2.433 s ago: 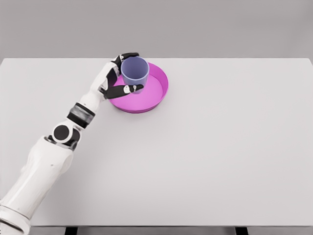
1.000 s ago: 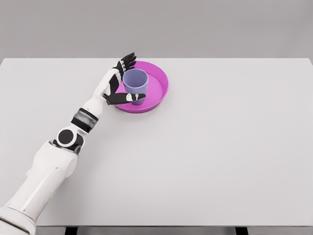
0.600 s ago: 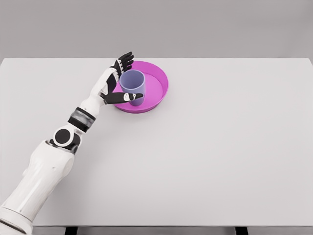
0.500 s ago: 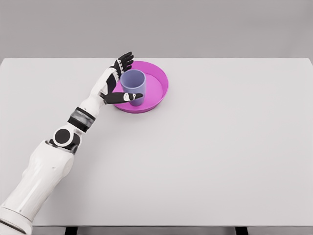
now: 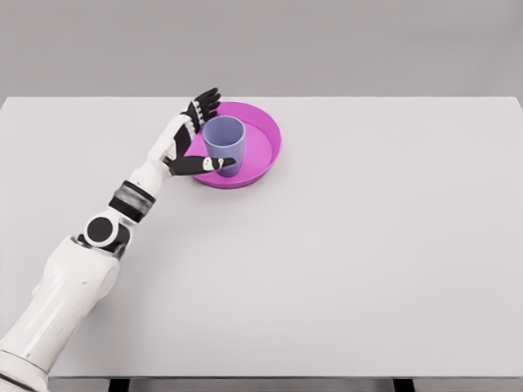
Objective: Flip the cup with left arm and place it on the plate
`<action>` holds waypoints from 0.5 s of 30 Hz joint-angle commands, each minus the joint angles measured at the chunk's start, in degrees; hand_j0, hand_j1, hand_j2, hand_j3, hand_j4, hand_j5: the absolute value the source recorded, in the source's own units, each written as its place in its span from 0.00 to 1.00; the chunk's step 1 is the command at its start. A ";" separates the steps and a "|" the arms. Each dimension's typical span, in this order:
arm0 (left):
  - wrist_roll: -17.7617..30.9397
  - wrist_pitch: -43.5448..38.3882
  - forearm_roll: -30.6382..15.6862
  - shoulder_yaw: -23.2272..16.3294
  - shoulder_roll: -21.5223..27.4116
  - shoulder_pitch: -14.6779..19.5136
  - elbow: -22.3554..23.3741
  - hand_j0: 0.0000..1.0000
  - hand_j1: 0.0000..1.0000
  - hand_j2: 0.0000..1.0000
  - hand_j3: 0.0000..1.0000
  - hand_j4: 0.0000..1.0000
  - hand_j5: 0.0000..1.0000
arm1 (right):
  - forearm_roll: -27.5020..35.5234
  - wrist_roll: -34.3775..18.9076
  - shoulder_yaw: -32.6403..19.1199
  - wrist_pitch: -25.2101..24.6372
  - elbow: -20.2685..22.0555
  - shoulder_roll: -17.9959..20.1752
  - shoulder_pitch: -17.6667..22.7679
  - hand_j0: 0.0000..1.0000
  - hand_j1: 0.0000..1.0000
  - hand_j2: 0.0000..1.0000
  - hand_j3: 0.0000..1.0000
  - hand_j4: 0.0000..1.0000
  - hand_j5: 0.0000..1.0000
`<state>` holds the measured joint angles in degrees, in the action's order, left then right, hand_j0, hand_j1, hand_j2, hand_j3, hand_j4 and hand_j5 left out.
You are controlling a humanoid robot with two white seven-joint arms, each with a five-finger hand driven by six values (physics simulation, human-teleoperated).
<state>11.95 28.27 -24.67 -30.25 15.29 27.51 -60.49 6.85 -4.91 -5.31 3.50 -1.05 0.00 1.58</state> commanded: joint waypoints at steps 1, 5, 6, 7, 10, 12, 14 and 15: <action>0.00 -0.05 -0.20 0.02 0.80 0.00 -0.86 1.00 1.00 1.00 1.00 1.00 1.00 | 0.00 -0.01 0.04 0.01 0.00 0.00 0.00 1.00 1.00 1.00 1.00 1.00 1.00; 0.00 -0.05 -0.29 0.02 0.89 0.18 -0.86 1.00 1.00 1.00 1.00 1.00 1.00 | 0.00 -0.01 0.04 0.01 0.00 0.00 0.09 1.00 1.00 1.00 1.00 1.00 1.00; 0.00 0.03 -0.29 0.11 0.97 0.18 -0.86 1.00 1.00 1.00 1.00 1.00 1.00 | 0.00 -0.01 0.04 -0.08 0.00 0.00 0.09 1.00 1.00 1.00 1.00 1.00 1.00; 0.00 0.04 -0.29 0.11 1.50 0.18 -0.94 1.00 1.00 1.00 1.00 1.00 1.00 | 0.00 -0.01 0.04 0.01 0.00 0.00 0.09 1.00 1.00 1.00 1.00 1.00 1.00; 0.00 -0.05 -0.38 0.02 4.05 -0.26 -3.14 1.00 1.00 1.00 1.00 1.00 1.00 | 0.00 -0.01 -0.05 0.01 0.00 0.00 0.09 1.00 1.00 1.00 1.00 1.00 1.00; 0.00 -0.05 -0.47 0.02 6.59 -0.61 -4.63 1.00 1.00 1.00 1.00 1.00 1.00 | 0.00 -0.01 -0.05 -0.08 0.00 0.00 0.00 1.00 1.00 1.00 1.00 1.00 1.00; 0.00 0.12 -0.03 -0.16 12.13 -1.84 -8.14 1.00 1.00 1.00 1.00 1.00 1.00 | 0.00 -0.01 0.04 0.01 0.00 0.00 0.09 1.00 1.00 1.00 1.00 1.00 1.00; 0.00 0.12 0.06 -0.42 15.82 -2.55 -10.61 1.00 1.00 1.00 1.00 1.00 1.00 | 0.00 -0.01 0.04 0.01 0.00 0.00 0.00 1.00 1.00 1.00 1.00 1.00 1.00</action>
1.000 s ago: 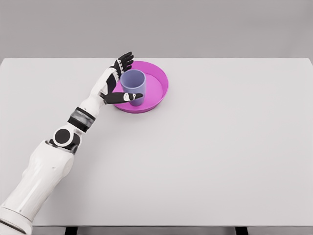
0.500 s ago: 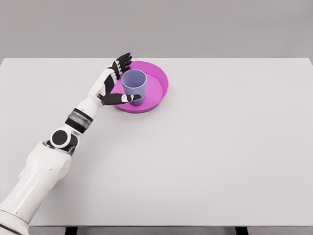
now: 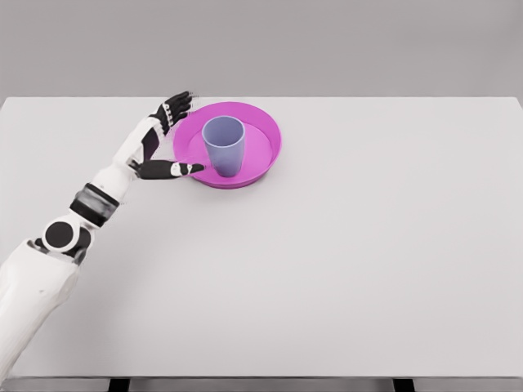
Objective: Flip the cup with left arm and place it on the plate
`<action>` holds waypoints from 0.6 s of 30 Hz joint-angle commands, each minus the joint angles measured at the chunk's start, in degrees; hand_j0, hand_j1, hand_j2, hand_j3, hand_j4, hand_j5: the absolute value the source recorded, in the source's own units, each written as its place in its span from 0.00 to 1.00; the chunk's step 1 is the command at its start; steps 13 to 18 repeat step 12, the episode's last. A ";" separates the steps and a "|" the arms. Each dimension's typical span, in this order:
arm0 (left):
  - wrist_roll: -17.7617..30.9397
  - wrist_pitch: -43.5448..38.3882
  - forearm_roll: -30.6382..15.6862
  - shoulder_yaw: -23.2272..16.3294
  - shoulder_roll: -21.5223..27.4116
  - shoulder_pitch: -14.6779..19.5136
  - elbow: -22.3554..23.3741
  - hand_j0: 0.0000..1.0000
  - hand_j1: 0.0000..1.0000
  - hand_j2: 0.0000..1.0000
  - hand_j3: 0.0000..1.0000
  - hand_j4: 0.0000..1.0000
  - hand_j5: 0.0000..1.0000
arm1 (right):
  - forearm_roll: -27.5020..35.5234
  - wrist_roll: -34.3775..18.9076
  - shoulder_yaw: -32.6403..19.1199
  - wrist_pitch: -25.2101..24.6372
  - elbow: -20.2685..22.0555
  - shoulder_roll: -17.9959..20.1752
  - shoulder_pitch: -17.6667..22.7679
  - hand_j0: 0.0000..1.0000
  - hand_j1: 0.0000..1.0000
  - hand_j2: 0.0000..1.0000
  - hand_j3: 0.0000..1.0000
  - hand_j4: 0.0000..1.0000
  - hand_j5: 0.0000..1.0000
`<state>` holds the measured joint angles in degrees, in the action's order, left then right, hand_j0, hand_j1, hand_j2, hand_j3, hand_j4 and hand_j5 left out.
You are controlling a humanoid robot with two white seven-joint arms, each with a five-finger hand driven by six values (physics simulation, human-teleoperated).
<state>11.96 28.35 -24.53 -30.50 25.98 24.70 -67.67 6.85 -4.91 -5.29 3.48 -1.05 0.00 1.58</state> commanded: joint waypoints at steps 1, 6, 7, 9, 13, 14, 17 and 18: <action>0.00 0.39 0.27 -0.44 8.37 -0.09 -4.92 1.00 1.00 1.00 1.00 1.00 1.00 | 0.00 -0.01 0.02 0.04 0.00 0.00 0.09 1.00 1.00 1.00 1.00 1.00 1.00; -0.09 6.65 7.04 -0.44 25.51 -0.35 -7.57 1.00 1.00 1.00 1.00 1.00 1.00 | 0.00 -0.01 -0.07 0.04 0.00 0.00 0.09 1.00 1.00 1.00 1.00 1.00 1.00; -0.18 6.65 7.21 -0.61 27.45 -0.44 -7.65 1.00 1.00 1.00 1.00 1.00 1.00 | 0.00 -0.01 -0.07 0.04 0.00 0.00 0.09 1.00 1.00 1.00 1.00 1.00 1.00; -0.27 6.65 7.48 -1.05 27.63 -0.62 -7.22 1.00 1.00 1.00 1.00 1.00 1.00 | 0.00 -0.01 -0.07 0.04 0.00 0.00 0.09 1.00 1.00 1.00 1.00 1.00 1.00; -0.27 6.65 8.01 -0.97 28.16 -0.79 -7.65 1.00 1.00 1.00 1.00 1.00 1.00 | 0.00 -0.01 -0.07 -0.05 0.00 0.00 0.09 1.00 1.00 1.00 1.00 1.00 1.00; -0.27 6.65 8.01 -0.97 28.16 -0.79 -7.65 1.00 1.00 1.00 1.00 1.00 1.00 | 0.00 -0.01 -0.07 -0.05 0.00 0.00 0.09 1.00 1.00 1.00 1.00 1.00 1.00; -0.27 6.65 8.01 -0.97 28.16 -0.79 -7.65 1.00 1.00 1.00 1.00 1.00 1.00 | 0.00 -0.01 -0.07 -0.05 0.00 0.00 0.09 1.00 1.00 1.00 1.00 1.00 1.00; -0.27 6.65 8.01 -0.97 28.16 -0.79 -7.65 1.00 1.00 1.00 1.00 1.00 1.00 | 0.00 -0.01 -0.07 -0.05 0.00 0.00 0.09 1.00 1.00 1.00 1.00 1.00 1.00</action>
